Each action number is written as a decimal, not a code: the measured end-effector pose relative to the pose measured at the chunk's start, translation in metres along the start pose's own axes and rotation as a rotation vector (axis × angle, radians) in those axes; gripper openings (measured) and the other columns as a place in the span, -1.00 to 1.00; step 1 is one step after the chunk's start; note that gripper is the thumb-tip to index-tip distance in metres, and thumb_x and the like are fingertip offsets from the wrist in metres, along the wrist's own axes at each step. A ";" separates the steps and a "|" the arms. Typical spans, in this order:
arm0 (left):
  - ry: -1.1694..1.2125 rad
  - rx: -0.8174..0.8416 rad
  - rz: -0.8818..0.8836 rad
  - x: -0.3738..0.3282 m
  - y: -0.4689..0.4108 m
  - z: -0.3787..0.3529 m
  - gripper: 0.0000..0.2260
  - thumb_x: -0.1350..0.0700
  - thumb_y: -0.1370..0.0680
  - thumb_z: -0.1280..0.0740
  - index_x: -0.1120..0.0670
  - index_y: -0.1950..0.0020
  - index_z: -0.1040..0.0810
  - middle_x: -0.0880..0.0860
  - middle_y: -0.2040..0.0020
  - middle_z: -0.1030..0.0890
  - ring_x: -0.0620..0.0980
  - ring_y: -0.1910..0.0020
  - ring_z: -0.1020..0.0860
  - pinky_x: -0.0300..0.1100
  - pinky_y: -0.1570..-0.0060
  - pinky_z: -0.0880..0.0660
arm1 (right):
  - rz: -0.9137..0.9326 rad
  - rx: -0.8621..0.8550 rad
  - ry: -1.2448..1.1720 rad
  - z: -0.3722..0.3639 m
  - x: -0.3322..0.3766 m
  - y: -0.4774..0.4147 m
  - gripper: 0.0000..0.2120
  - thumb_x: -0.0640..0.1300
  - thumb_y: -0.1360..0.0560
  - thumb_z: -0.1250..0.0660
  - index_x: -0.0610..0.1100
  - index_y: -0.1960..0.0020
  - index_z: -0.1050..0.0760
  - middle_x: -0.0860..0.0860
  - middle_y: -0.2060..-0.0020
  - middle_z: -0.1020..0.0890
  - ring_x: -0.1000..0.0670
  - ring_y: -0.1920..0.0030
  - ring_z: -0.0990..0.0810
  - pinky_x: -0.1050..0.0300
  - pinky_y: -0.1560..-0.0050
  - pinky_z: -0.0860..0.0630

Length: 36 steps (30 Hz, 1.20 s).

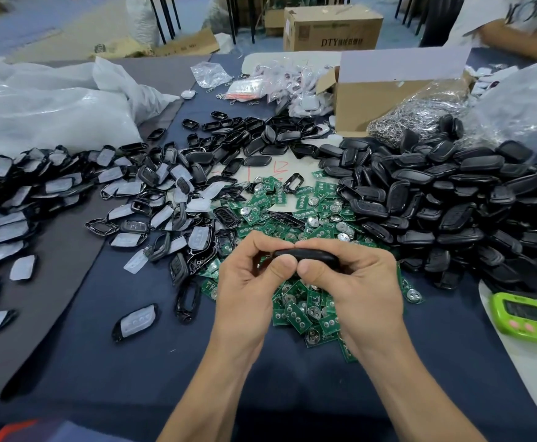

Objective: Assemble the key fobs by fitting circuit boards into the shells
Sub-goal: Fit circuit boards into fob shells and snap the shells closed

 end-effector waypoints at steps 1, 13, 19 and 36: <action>-0.015 0.008 -0.018 -0.001 -0.001 0.001 -0.92 0.06 -0.42 -0.52 -0.06 0.11 -0.71 0.05 0.15 -0.68 -0.06 0.13 -0.61 -0.25 0.06 -0.57 | -0.025 0.005 -0.055 0.000 -0.001 -0.001 -0.69 -0.36 -0.31 -0.49 0.00 0.10 -0.79 -0.06 0.21 -0.77 0.03 0.22 -0.72 0.22 0.16 -0.61; -0.052 -0.063 0.027 0.004 -0.006 0.002 -0.83 0.29 -0.54 -0.44 0.03 0.14 -0.70 -0.01 0.21 -0.68 -0.12 0.16 -0.61 -0.31 0.07 -0.54 | -0.260 -0.026 -0.161 -0.001 -0.024 0.001 -0.73 -0.38 -0.34 -0.51 -0.08 0.08 -0.78 -0.12 0.10 -0.77 -0.01 0.05 -0.73 0.20 0.01 -0.62; -0.090 -0.135 0.116 0.007 -0.009 0.009 -0.83 0.20 -0.48 -0.48 -0.06 0.09 -0.80 -0.02 0.07 -0.77 -0.17 0.04 -0.69 -0.35 0.03 -0.56 | -0.307 -0.037 0.145 0.003 -0.018 -0.011 -0.66 -0.39 -0.47 -0.48 0.06 0.17 -0.77 0.00 0.21 -0.77 0.08 0.18 -0.69 0.24 0.14 -0.60; -0.119 -0.063 0.103 -0.001 -0.010 0.001 -0.81 0.05 -0.52 -0.44 -0.16 -0.05 -0.78 -0.01 -0.05 -0.77 -0.10 -0.07 -0.71 -0.31 -0.01 -0.58 | -0.252 0.094 0.153 -0.002 -0.032 -0.010 -0.86 -0.10 -0.37 -0.51 -0.16 0.16 -0.74 -0.17 0.27 -0.71 0.01 0.22 -0.60 0.05 0.11 -0.59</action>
Point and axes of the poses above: each hand's wrist, its own y-axis away from the middle knuckle, its own z-axis out of the back of the hand, x = y × z, the point moved 3 cm from there along -y, towards the middle knuckle
